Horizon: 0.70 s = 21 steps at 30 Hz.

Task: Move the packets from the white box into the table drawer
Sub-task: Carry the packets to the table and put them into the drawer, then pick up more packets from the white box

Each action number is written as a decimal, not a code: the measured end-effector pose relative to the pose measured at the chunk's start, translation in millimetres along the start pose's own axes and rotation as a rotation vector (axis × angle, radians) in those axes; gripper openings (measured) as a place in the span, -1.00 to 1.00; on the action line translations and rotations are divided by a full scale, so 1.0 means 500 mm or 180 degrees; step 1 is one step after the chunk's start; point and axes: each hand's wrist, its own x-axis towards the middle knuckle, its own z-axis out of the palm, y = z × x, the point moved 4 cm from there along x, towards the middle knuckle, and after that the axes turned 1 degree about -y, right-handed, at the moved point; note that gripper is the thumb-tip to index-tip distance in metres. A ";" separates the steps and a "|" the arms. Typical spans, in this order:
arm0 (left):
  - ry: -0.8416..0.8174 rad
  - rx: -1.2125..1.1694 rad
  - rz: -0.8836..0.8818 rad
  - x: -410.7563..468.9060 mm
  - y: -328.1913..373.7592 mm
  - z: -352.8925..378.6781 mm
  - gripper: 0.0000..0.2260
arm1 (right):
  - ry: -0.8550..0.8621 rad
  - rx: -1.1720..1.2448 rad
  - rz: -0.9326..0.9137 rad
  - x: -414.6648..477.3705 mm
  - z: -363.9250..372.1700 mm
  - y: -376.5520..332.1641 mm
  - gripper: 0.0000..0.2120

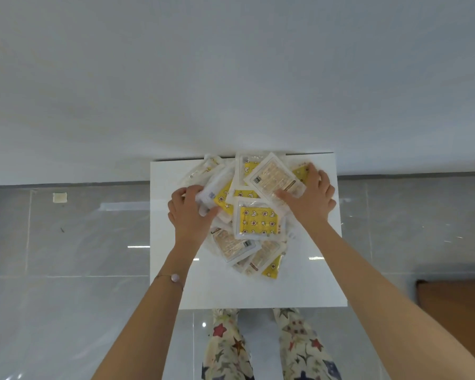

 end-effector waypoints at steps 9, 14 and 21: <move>0.0434 -0.0316 -0.0005 -0.005 0.001 -0.005 -0.79 | 0.0022 0.0936 0.0444 0.004 -0.029 0.056 -0.14; 0.0615 -0.0503 0.0361 -0.026 -0.001 -0.028 -0.89 | -0.0229 0.1720 0.0659 -0.002 -0.034 0.086 -0.49; 0.0440 -0.1159 -0.0002 -0.076 -0.002 -0.085 -0.97 | -0.0142 0.2104 0.0652 -0.049 -0.074 0.102 -0.52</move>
